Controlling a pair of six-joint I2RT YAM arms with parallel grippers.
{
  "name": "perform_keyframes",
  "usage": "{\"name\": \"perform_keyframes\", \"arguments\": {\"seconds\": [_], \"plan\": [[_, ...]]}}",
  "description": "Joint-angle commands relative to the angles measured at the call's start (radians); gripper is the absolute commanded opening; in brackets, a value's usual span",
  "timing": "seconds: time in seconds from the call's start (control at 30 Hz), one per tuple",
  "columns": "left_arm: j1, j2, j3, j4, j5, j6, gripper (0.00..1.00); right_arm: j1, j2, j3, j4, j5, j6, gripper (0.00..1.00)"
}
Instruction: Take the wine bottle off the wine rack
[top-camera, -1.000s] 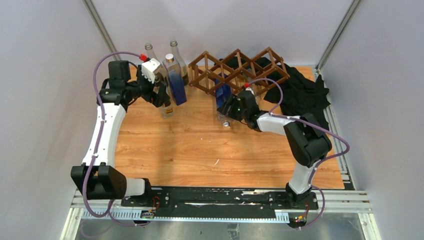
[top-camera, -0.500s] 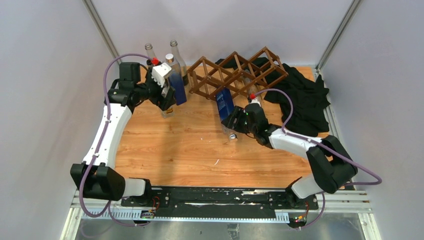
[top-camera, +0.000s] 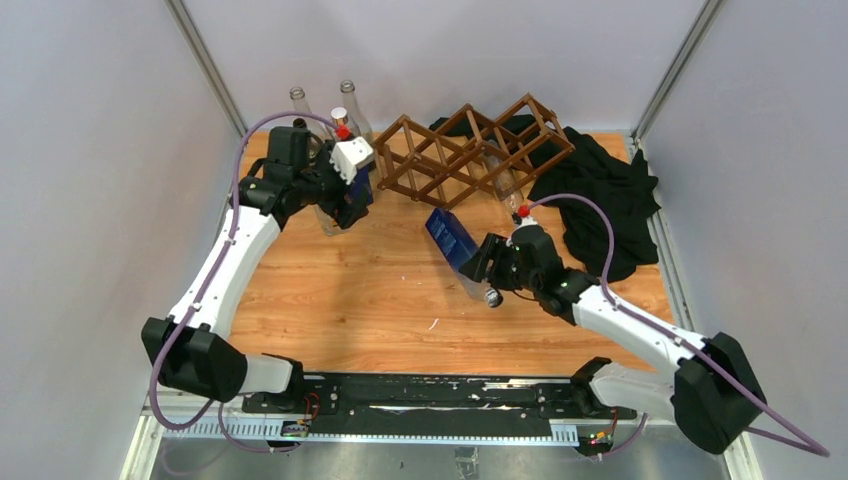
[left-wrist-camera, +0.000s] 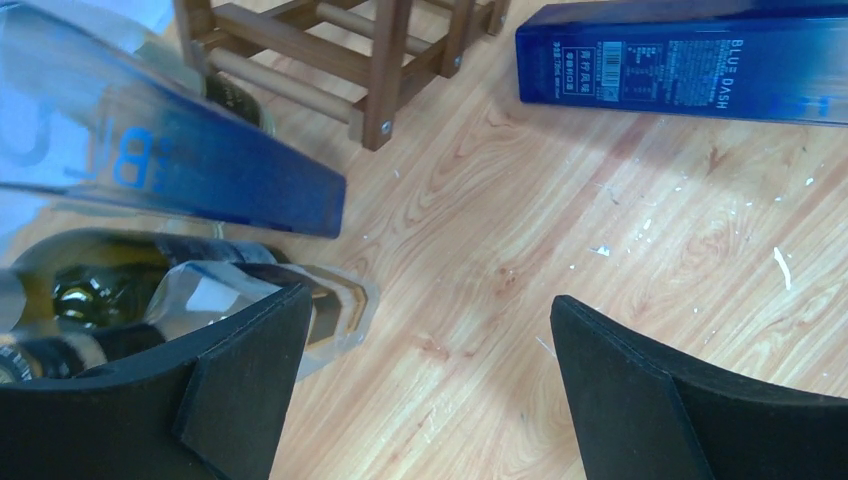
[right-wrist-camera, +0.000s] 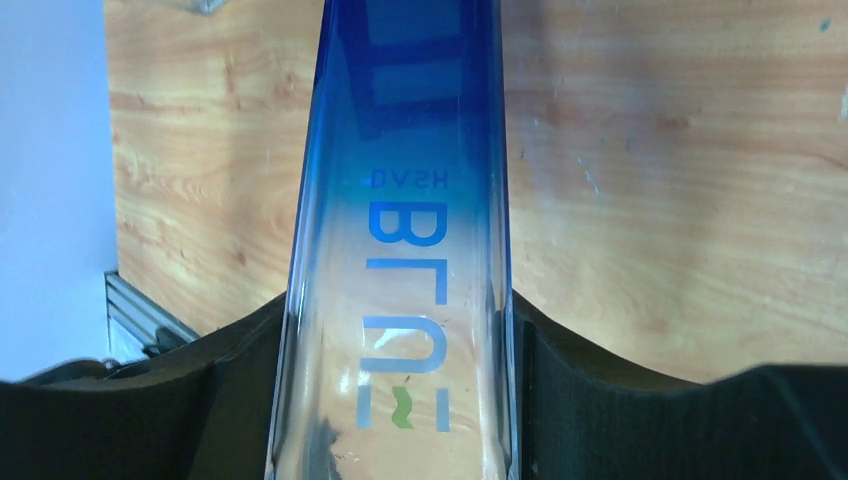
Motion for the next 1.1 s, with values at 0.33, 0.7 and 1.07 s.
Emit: {"name": "perform_keyframes", "arguments": {"seconds": [0.33,0.7,1.07], "plan": [[-0.251,-0.083,-0.082,-0.111,-0.124,0.343,0.99,0.015,-0.111,0.237,-0.327,-0.171,-0.148,0.0],[-0.538,-0.278,-0.237,-0.046,-0.099,0.461,1.0,0.049,0.069,0.489,-0.371,-0.396,-0.181,0.0],[-0.647,-0.312,-0.397,0.236,-0.224,0.354,1.0,0.162,0.151,0.644,-0.4,-0.43,-0.206,0.0]]}}
